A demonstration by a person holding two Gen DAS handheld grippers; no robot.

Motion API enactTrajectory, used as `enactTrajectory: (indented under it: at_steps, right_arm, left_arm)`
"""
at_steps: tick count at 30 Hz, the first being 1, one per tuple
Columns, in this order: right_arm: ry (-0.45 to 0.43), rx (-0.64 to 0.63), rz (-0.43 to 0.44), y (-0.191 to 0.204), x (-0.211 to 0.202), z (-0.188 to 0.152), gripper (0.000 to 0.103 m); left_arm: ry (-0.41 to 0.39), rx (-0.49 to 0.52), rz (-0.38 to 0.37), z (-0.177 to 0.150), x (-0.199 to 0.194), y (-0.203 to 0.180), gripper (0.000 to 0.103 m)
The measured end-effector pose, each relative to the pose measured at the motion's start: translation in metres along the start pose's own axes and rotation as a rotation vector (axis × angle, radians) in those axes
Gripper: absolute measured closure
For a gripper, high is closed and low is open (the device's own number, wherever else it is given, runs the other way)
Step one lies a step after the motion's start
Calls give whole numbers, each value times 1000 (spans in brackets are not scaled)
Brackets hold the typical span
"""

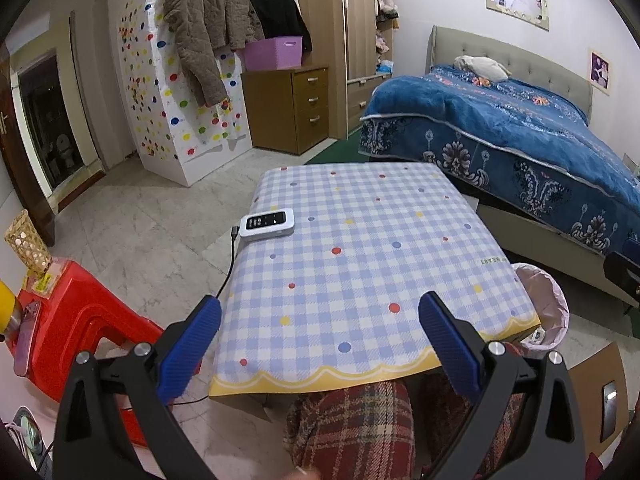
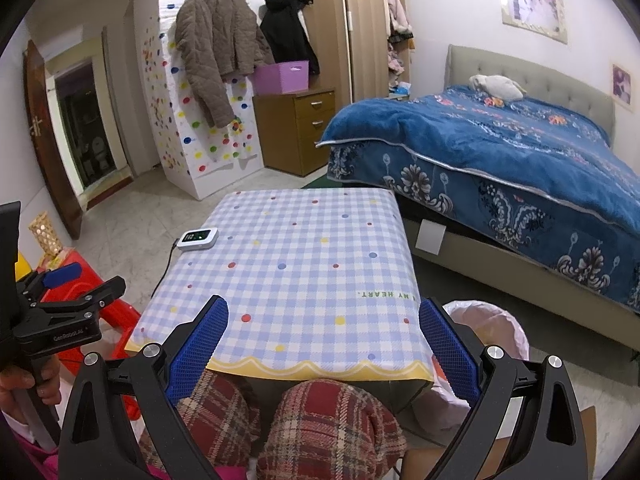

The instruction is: Collect trash

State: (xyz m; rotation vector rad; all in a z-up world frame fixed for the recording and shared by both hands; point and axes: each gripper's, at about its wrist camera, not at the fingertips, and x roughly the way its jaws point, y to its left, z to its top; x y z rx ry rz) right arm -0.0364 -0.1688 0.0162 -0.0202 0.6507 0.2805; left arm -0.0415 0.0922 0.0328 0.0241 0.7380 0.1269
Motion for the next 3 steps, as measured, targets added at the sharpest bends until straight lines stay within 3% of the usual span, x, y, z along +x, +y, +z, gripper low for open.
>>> enactTrajectory:
  at_steps: [3]
  right_arm:
    - [18,28,-14,-17,8,-8,8]
  left_arm:
    - [14,7,-18,-3,8,-3,7]
